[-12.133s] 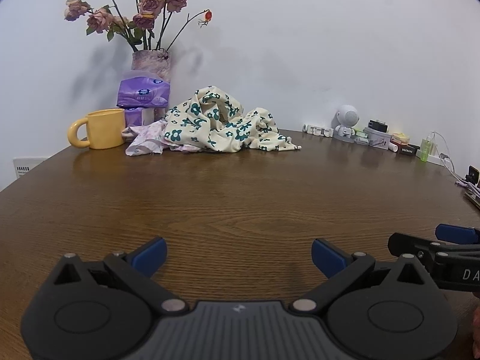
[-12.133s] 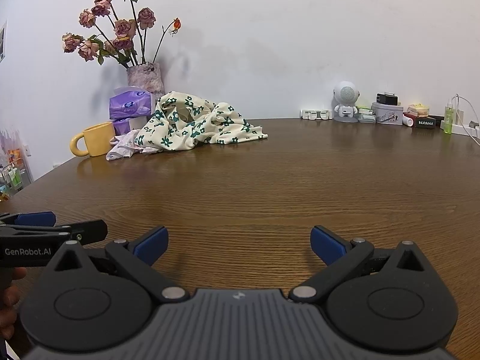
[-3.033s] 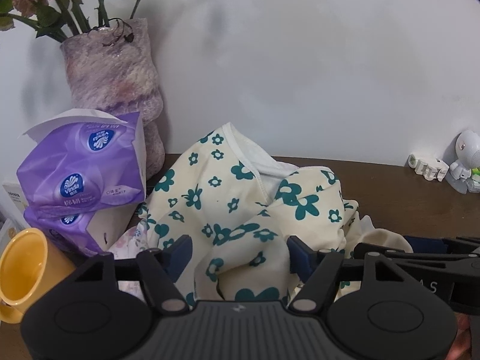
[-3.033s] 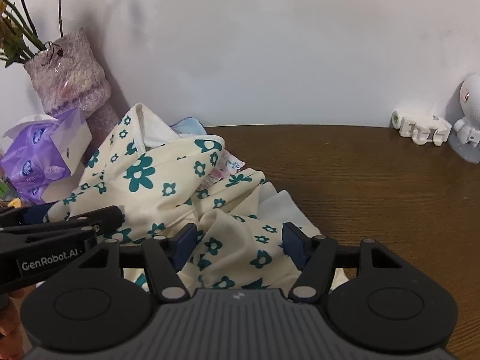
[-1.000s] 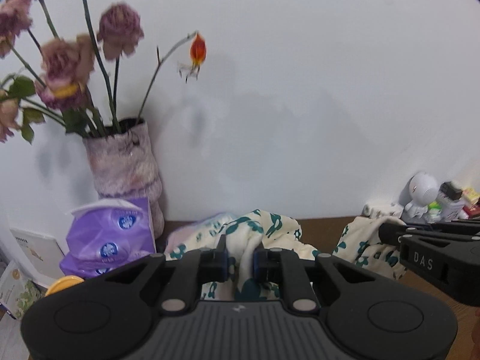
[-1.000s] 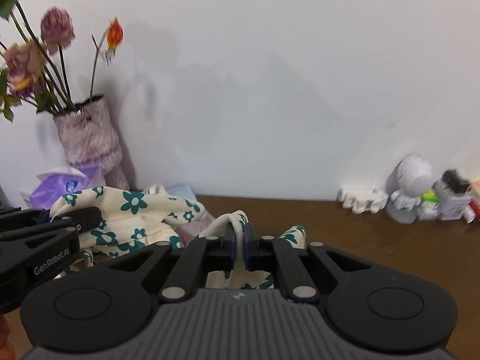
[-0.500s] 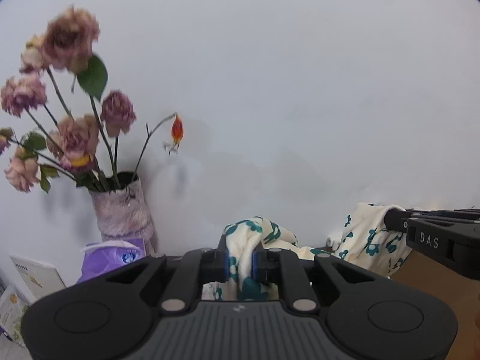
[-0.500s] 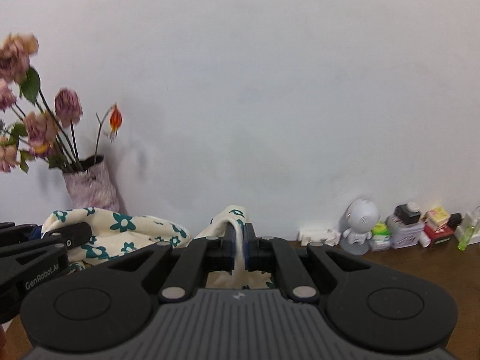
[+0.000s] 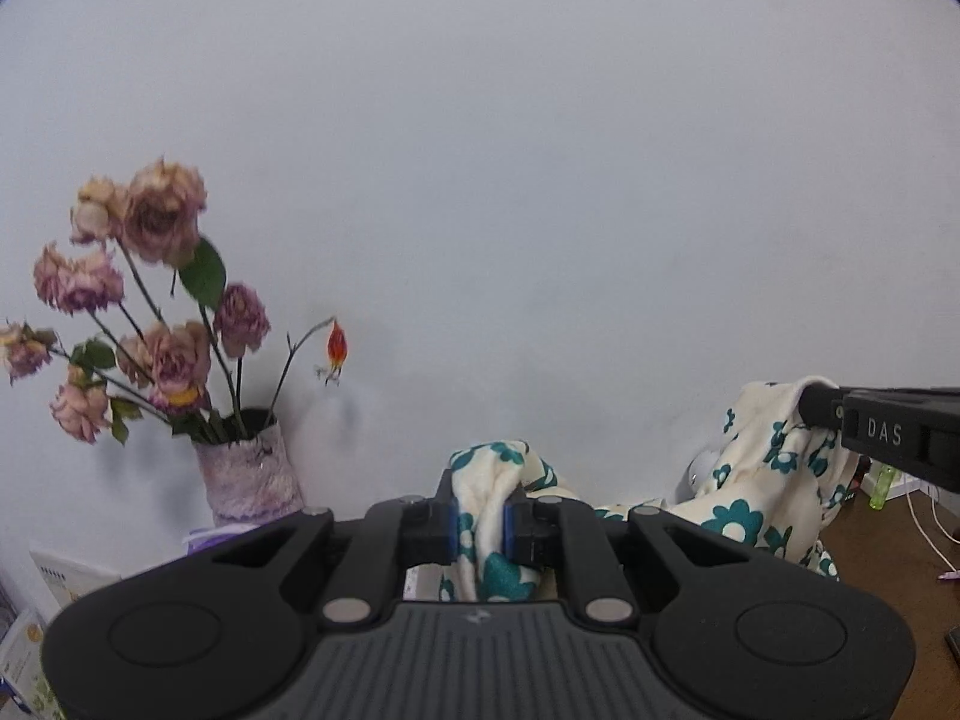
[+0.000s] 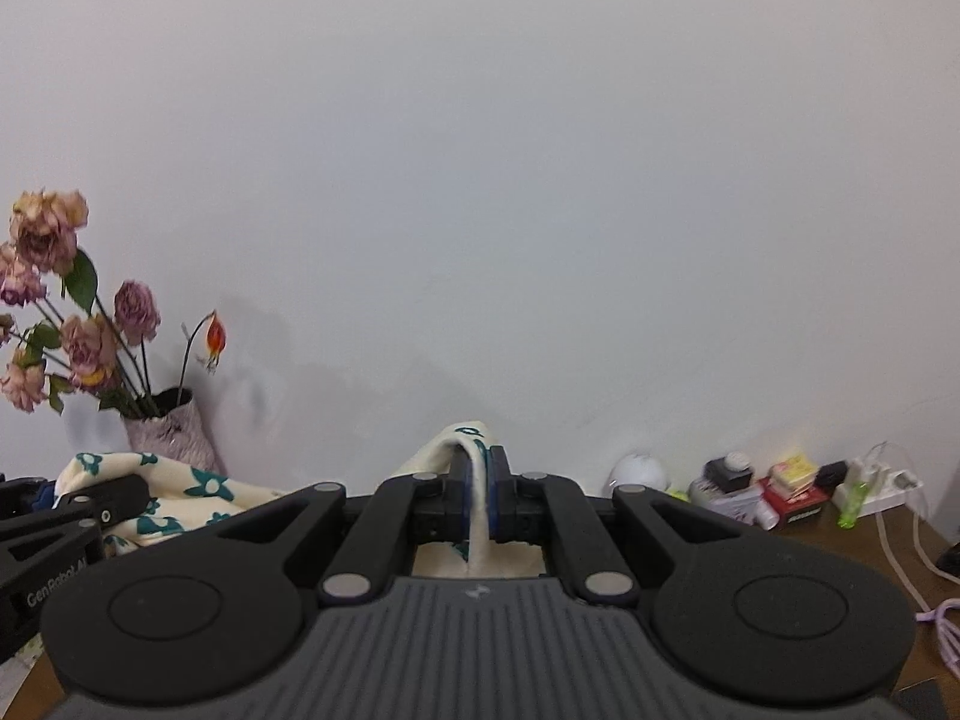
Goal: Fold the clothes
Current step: 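Lift the dress with both grippers and pull it off the pile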
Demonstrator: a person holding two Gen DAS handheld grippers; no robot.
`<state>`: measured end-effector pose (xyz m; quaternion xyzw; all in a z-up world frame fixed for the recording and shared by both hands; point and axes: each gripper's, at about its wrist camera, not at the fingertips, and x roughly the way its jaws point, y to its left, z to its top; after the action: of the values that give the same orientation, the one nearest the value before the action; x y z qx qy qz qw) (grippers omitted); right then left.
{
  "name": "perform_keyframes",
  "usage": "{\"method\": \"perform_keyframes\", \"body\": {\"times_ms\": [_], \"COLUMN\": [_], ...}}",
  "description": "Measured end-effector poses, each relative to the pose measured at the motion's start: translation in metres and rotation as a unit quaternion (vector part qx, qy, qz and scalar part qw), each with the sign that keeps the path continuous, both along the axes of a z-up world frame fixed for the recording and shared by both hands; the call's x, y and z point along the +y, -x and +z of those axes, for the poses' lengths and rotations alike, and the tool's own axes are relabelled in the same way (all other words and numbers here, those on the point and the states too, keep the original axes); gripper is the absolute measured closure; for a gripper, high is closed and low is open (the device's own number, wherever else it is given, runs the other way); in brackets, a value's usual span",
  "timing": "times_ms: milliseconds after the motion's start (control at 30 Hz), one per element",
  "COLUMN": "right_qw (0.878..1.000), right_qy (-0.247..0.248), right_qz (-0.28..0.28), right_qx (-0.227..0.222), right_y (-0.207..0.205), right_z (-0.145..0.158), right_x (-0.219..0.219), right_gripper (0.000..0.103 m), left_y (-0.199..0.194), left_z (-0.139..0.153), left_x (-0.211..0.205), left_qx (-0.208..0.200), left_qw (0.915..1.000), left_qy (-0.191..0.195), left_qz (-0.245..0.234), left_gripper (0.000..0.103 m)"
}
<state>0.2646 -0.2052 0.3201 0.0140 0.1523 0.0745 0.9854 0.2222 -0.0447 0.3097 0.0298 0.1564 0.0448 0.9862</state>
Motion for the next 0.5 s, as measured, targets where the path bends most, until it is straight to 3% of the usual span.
{"method": "perform_keyframes", "body": {"times_ms": [133,300,500], "right_qw": [1.000,0.998,0.996], "right_qy": [0.014,0.044,0.065], "right_qz": [-0.009,0.012,0.067], "right_qx": [-0.023,-0.036,-0.004], "right_y": [0.019,0.048,0.093], "right_z": [0.006,-0.014,-0.083], "right_x": [-0.008,-0.016,-0.030], "right_gripper": [0.099,0.099,0.099], "left_y": [0.020,0.051,0.101], "left_z": [-0.008,-0.048,-0.128], "left_x": [-0.016,-0.021,-0.012], "left_qx": [-0.019,-0.020,0.015], "left_qw": [0.9995,0.9991,0.9978], "left_qy": [-0.024,-0.036,-0.027], "left_qz": [0.005,-0.009,-0.059], "left_gripper": [0.092,0.091,0.091]}}
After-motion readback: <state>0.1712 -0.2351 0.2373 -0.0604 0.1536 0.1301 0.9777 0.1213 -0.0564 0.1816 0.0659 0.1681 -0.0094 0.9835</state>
